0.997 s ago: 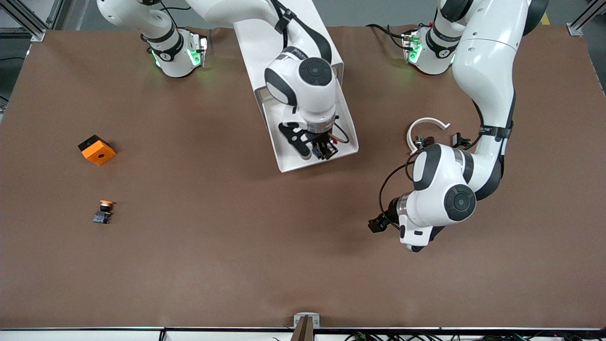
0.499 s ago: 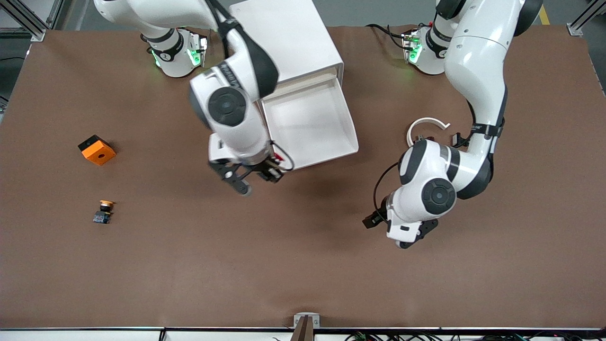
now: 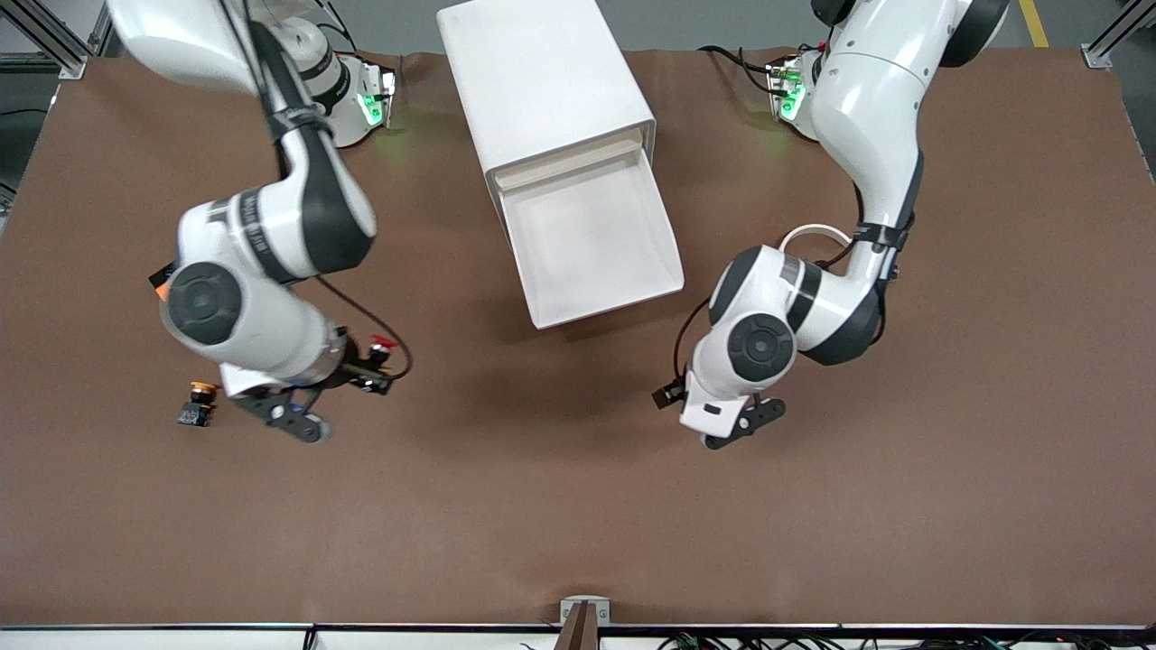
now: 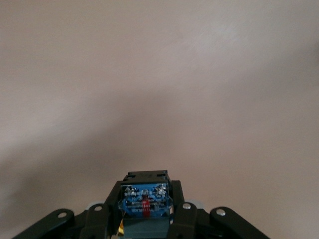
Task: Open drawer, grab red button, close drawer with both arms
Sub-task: 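Carry the red button toward the yellow button with the right gripper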
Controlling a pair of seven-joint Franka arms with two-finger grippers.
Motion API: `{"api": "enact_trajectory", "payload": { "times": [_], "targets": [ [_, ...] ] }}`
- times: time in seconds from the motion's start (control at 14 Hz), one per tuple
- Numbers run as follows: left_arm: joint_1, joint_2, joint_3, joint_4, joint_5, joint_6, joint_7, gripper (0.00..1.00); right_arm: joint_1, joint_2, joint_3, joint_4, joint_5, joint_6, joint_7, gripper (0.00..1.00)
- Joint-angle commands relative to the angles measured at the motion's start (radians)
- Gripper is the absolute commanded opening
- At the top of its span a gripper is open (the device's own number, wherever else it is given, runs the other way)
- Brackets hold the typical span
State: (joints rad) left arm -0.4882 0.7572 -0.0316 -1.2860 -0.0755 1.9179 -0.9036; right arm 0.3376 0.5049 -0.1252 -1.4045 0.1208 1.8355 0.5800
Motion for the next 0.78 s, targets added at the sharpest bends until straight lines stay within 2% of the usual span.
{"api": "enact_trajectory", "payload": {
  "times": [0.0, 0.36, 0.71],
  "targets": [
    [-0.047, -0.048, 0.007, -0.024, 0.028, -0.049, -0.003, 1.0, -0.072, -0.037, 0.019, -0.124, 0.007, 0.098, -0.17, 0.0],
    [-0.13, -0.048, 0.006, -0.025, 0.026, -0.062, -0.026, 1.0, -0.193, -0.028, 0.019, -0.327, 0.006, 0.391, -0.423, 0.0],
    [-0.145, -0.045, -0.027, -0.027, 0.016, -0.117, -0.031, 1.0, -0.317, 0.012, 0.019, -0.341, 0.006, 0.461, -0.603, 0.0]
  ]
}}
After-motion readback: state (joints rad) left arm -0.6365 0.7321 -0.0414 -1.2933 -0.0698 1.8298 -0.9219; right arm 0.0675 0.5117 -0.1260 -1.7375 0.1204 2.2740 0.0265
